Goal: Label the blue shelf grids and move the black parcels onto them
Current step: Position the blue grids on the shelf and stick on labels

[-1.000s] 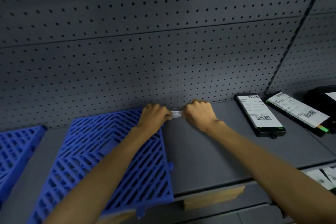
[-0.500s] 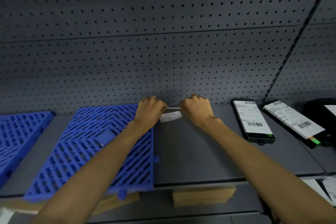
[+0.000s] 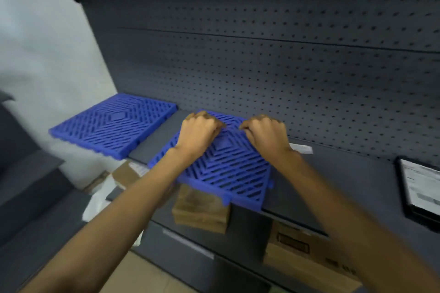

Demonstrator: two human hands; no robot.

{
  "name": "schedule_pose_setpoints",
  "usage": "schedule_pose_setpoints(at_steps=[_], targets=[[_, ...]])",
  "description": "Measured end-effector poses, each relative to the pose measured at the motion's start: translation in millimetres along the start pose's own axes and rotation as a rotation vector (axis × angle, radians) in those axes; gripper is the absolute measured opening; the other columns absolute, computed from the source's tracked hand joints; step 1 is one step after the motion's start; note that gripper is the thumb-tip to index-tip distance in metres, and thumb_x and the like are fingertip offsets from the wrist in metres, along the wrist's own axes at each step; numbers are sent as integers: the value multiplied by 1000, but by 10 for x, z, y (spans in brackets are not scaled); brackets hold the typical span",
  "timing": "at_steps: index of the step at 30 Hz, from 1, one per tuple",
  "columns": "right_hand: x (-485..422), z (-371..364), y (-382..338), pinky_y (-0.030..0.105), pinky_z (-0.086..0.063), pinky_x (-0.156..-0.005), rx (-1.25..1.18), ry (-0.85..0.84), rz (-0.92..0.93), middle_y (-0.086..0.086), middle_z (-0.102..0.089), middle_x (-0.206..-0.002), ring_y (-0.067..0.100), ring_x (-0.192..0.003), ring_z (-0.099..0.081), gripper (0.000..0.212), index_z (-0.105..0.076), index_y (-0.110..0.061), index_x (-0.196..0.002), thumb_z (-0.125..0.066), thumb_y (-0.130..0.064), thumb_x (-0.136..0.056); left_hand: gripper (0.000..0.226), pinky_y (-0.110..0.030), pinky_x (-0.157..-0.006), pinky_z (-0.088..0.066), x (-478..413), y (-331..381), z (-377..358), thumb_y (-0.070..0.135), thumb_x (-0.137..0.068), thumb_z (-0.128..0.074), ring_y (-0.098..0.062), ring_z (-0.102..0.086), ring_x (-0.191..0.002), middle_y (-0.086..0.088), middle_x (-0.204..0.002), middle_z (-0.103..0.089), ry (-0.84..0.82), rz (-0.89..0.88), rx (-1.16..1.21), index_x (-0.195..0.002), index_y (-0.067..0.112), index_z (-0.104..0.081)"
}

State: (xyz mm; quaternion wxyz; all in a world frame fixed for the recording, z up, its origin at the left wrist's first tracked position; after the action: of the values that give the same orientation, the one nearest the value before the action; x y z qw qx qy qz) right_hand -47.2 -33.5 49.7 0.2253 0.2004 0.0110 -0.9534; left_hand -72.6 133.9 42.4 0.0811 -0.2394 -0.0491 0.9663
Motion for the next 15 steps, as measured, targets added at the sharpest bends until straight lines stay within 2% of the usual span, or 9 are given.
schedule_pose_setpoints(at_steps=[6, 9, 12, 15], targets=[[-150, 126, -1030, 38, -55, -70, -23, 65, 200, -1, -70, -111, 22, -101, -61, 29, -64, -29, -126, -48, -23, -103, 32, -39, -79, -46, 636, -835, 295, 20, -98, -50, -26, -59, -107, -5, -104, -70, -30, 162, -79, -123, 32, -67], [-298, 199, -1510, 37, -54, -71, -41, 104, 243, -2, -69, -111, 22, -103, -60, 28, -65, -28, -124, -49, -21, -103, 19, -37, -67, -47, 872, -1259, 431, 21, -94, -58, -29, -62, -87, -9, -81, -70, 54, 230, -122, -91, 22, -77], [-457, 192, -1981, 37, -54, -72, -57, 117, 270, -3, -69, -111, 23, -105, -60, 27, -66, -30, -122, -51, -23, -101, 29, -37, -71, -40, 1056, -1705, 439, 26, -98, -46, -26, -60, -94, -7, -91, -70, 29, 268, -148, -101, 22, -74], [-613, 140, -2482, 36, -54, -73, -93, 125, 274, -5, -70, -112, 21, -107, -61, 28, -68, -32, -122, -54, -22, -99, 26, -36, -69, -41, 1247, -2236, 439, 22, -94, -50, -25, -61, -92, -6, -92, -70, 45, 298, -128, -102, 22, -75]])
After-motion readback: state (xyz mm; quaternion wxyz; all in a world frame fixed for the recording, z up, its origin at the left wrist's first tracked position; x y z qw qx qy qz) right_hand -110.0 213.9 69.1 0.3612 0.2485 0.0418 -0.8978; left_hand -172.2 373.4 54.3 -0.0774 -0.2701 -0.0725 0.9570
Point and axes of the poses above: each hand's wrist, its own x-axis away from the middle knuckle, its own z-axis out of the back of the hand, y = z × x, the point moved 3 cm from there along -x, towards the middle knuckle
